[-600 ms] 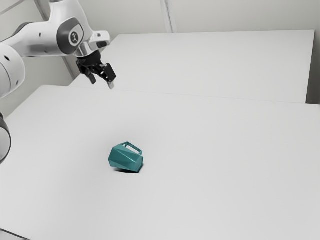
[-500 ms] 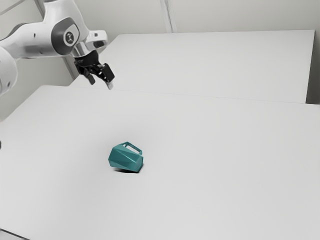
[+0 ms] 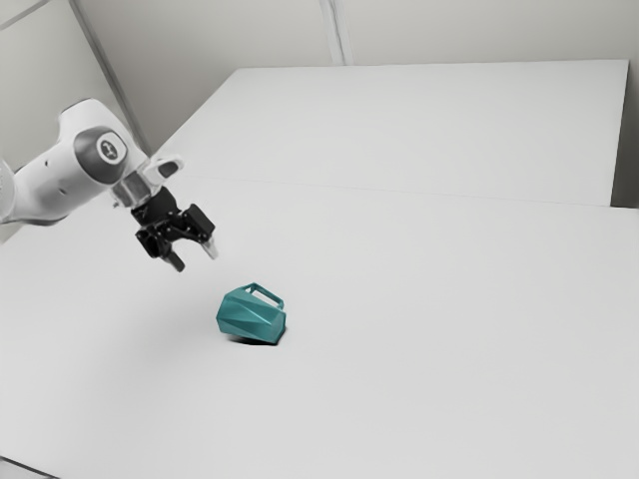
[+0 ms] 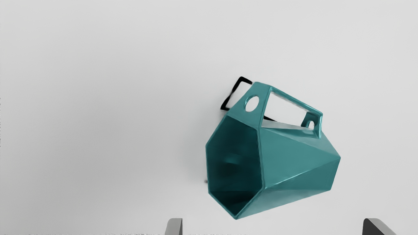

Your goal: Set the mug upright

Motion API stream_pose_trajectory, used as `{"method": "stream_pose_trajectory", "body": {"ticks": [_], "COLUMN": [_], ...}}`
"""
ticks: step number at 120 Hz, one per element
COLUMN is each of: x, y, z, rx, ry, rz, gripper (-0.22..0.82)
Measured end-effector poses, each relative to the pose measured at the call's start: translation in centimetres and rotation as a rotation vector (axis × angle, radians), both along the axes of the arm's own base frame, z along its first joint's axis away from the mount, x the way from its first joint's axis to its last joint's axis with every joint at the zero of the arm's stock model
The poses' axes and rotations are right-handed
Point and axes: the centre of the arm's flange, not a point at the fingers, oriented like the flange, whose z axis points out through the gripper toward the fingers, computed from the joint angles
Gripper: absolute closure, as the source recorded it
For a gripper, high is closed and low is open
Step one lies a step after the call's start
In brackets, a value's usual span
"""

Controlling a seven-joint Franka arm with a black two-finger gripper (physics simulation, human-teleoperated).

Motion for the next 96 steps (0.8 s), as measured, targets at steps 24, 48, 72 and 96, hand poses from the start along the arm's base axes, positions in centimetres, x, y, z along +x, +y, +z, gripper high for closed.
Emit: {"method": "stream_pose_trajectory", "body": {"ticks": [24, 48, 72, 96], "x": [0.5, 1.4, -0.3, 0.0], "y": [0.1, -1.3, -1.1, -2.1], "z": [-6.0, -8.7, -10.7, -10.4], "rx": [-0.112, -0.198, -0.253, -0.269], "ry": [0.038, -0.010, -0.031, -0.086], "rz": [0.017, -0.018, -0.051, -0.139], "gripper": [0.00, 0.00, 0.00, 0.01]}}
